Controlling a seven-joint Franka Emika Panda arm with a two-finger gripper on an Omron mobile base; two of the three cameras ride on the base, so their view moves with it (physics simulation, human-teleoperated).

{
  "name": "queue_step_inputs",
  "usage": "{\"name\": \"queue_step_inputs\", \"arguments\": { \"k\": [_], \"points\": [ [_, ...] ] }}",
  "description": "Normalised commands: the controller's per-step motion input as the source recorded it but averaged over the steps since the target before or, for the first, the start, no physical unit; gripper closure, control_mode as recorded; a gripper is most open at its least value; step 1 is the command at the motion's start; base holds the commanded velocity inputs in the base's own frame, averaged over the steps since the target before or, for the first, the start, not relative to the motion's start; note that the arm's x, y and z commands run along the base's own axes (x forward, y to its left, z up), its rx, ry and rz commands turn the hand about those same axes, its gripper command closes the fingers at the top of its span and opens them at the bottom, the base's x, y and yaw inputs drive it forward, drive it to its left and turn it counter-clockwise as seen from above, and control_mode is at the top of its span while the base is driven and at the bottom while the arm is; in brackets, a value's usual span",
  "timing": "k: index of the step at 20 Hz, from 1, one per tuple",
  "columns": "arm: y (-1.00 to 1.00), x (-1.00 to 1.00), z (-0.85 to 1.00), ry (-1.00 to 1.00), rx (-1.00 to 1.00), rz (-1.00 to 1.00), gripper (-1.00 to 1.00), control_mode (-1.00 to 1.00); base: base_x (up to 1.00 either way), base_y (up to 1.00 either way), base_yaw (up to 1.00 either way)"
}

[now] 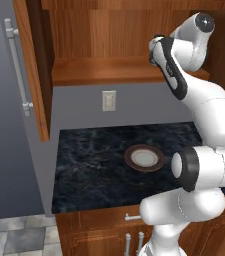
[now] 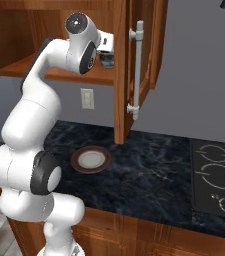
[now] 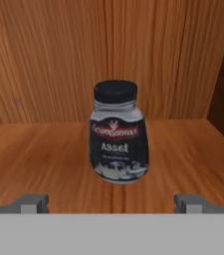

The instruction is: Move the hot dog bun to the plate on the dining table and place the condiment next to that plate. Then navigate to the fridge and take the sausage and place it on the plate as well.

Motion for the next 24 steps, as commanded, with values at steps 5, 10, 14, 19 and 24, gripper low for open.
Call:
{"name": "queue_step_inputs", "arguments": {
  "k": [5,10,14,19,24],
  "points": [
    [-0.19,0.74,0.02,0.00,0.00,0.00,-1.00,-1.00,0.00,0.00,0.00],
    [-0.02,0.56,0.00,0.00,0.01,0.00,-1.00,-1.00,0.00,0.00,0.00],
    [0.00,0.36,0.00,-0.02,0.01,0.00,-1.00,-1.00,0.00,0.00,0.00],
    [0.00,0.17,0.00,-0.07,0.00,0.00,-1.00,-1.00,0.00,0.00,0.00],
    [0.01,0.03,-0.01,-0.10,0.00,0.01,-1.00,-1.00,0.00,0.00,0.00]
  ]
}}
